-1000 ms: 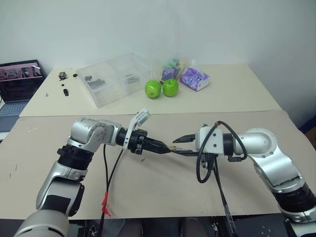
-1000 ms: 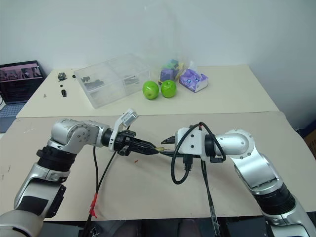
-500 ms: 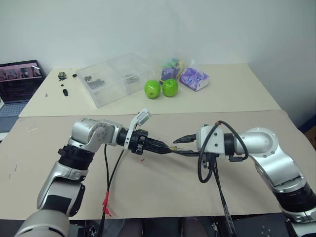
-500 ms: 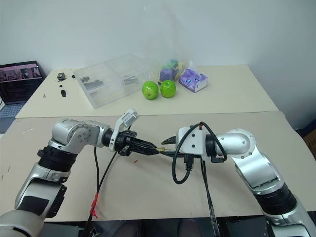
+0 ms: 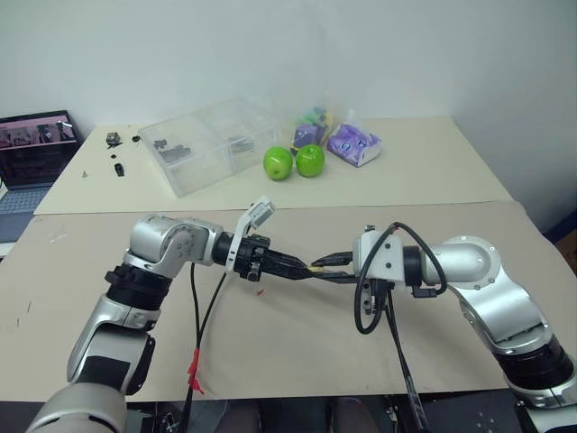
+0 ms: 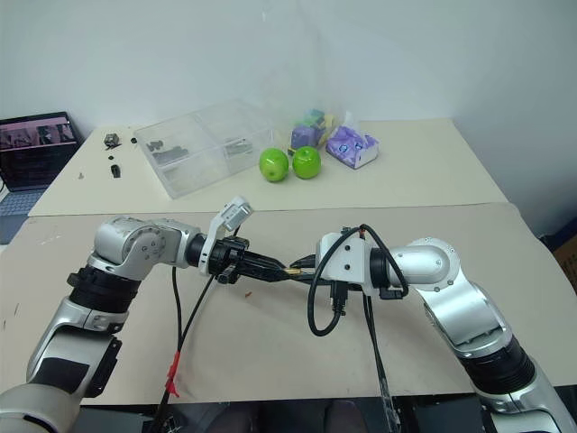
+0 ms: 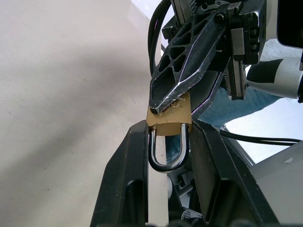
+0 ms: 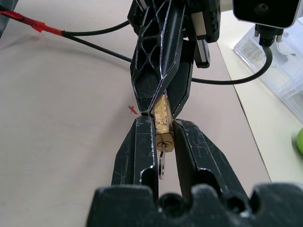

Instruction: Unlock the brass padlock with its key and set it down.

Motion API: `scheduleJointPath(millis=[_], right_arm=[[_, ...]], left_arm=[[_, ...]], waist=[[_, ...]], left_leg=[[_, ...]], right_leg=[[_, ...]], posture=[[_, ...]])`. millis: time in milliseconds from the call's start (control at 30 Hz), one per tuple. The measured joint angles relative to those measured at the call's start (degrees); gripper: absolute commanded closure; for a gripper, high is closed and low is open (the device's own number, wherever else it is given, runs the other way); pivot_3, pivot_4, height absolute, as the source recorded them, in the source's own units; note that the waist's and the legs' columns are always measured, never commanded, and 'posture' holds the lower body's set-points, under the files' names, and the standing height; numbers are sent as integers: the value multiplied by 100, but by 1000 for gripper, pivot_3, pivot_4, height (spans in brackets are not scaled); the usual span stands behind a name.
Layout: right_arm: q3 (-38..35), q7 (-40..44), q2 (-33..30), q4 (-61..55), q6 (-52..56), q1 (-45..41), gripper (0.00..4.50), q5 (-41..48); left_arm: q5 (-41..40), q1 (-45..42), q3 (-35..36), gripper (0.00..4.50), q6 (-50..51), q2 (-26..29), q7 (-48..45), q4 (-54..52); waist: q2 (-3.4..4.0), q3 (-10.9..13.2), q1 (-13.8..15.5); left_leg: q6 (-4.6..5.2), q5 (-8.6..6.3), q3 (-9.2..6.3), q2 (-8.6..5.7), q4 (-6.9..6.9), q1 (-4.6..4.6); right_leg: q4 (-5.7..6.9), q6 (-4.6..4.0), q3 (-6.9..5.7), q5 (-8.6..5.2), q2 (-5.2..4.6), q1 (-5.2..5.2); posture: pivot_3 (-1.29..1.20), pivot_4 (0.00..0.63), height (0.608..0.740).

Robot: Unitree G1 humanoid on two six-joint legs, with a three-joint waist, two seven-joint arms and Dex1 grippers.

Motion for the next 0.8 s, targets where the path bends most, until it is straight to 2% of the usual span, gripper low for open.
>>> scheduleJointPath(millis=[333,367,467,600,800], right_arm=[[-2,-11,10,-10,52,-1,4340,1],[-2,-15,10,-9,52,-1,4340,0],[-10,-87,24,-7,53,-26,4340,1],[-11,-98,26,-7,54,-47,4340,2],[-30,-100,11,13,53,-47,4340,1]], left_arm=[[1,-1,-1,3700,5,-10,5,22],[0,-4,0,2734,11,-14,7,30],[-2,-7,0,1801,34,-129,51,63],[-2,-72,20,181,66,-158,98,156],[-1,-162,101,181,48,-23,59,300]], waist=[[-1,0,0],[-1,0,0],[-1,1,1],[-1,1,1],[-1,1,-13]], left_leg=[[0,0,-1,0,4,-6],[0,0,0,0,4,-6],[0,0,0,0,4,-6],[0,0,0,0,5,-6],[-1,0,0,-1,4,-6]], right_leg=[[1,0,0,0,0,-3],[0,0,0,0,0,-3],[0,0,0,0,0,-2],[1,0,0,0,0,-3],[0,0,1,0,0,-4]], posture=[[0,150,740],[0,150,740],[0,150,740],[0,150,740],[0,150,740]])
